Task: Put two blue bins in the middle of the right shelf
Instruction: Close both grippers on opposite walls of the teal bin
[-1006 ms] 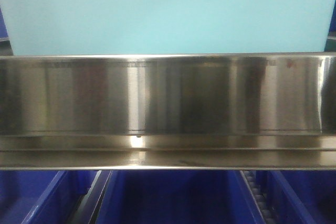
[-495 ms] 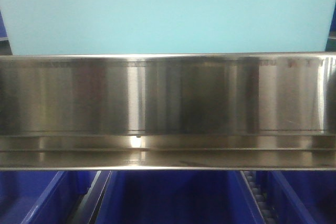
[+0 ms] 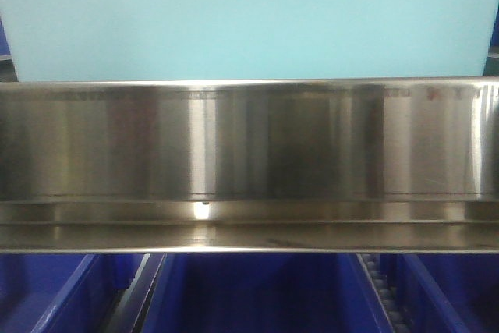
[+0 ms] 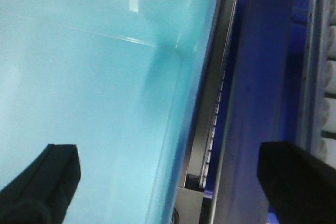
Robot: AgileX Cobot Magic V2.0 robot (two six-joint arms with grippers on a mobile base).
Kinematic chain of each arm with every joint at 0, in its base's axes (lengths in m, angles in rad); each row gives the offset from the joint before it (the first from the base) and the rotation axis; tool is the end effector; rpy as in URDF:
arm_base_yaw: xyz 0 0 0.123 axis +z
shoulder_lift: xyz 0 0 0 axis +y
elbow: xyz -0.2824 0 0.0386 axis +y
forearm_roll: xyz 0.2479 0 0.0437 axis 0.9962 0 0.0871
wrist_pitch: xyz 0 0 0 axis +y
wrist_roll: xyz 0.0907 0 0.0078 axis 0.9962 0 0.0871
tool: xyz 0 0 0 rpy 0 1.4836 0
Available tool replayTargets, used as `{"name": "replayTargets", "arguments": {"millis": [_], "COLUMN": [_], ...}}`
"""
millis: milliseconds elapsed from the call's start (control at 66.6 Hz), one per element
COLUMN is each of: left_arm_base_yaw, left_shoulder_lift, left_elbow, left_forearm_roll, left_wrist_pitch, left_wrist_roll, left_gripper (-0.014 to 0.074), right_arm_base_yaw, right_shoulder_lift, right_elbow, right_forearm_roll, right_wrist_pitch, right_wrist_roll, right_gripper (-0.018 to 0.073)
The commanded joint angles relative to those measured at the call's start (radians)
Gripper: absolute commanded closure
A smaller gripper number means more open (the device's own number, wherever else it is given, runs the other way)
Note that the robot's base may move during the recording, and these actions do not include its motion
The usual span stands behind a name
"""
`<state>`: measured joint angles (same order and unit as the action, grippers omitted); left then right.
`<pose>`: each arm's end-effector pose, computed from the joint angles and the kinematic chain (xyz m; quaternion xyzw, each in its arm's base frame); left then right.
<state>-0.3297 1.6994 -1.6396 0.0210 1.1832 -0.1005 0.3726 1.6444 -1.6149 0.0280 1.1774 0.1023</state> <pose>0.3423 -0.1153 0.3436 0.1138 0.9719 -0.0339 0.2035 0.3232 0.1288 0.3562 -0.1290 0.9660 0.0660 0.2141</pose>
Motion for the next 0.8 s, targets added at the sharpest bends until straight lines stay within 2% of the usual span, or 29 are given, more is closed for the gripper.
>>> {"name": "replayTargets", "arguments": {"millis": [0, 75, 150, 255, 375, 781], "left_arm_base_yaw": [-0.007, -0.007, -0.007, -0.007, -0.007, -0.007], "left_shoulder_lift": [0.009, 0.011, 0.011, 0.011, 0.011, 0.006], "left_elbow": [-0.007, -0.007, -0.007, -0.007, -0.007, -0.019], "left_forearm_roll": [0.002, 0.002, 0.002, 0.002, 0.000, -0.021], "left_wrist_pitch": [-0.013, -0.013, -0.013, -0.013, -0.013, 0.007], "left_wrist_roll": [-0.009, -0.012, -0.016, -0.040, -0.042, -0.042], "left_gripper": [0.0009, 0.0060, 0.0167, 0.0385, 0.0691, 0.0708], "right_arm_base_yaw": [0.000, 0.000, 0.000, 0.000, 0.000, 0.000], "right_shoulder_lift": [0.024, 0.039, 0.043, 0.044, 0.044, 0.027], "right_elbow": [-0.011, -0.011, -0.011, -0.011, -0.011, -0.011], "right_forearm_roll": [0.000, 0.000, 0.000, 0.000, 0.000, 0.000], "right_wrist_pitch": [-0.009, -0.005, 0.005, 0.011, 0.015, 0.029], "right_wrist_roll": [0.003, 0.003, 0.003, 0.003, 0.003, 0.005], "right_gripper": [0.0022, 0.0115, 0.0269, 0.0525, 0.0718, 0.0711]}}
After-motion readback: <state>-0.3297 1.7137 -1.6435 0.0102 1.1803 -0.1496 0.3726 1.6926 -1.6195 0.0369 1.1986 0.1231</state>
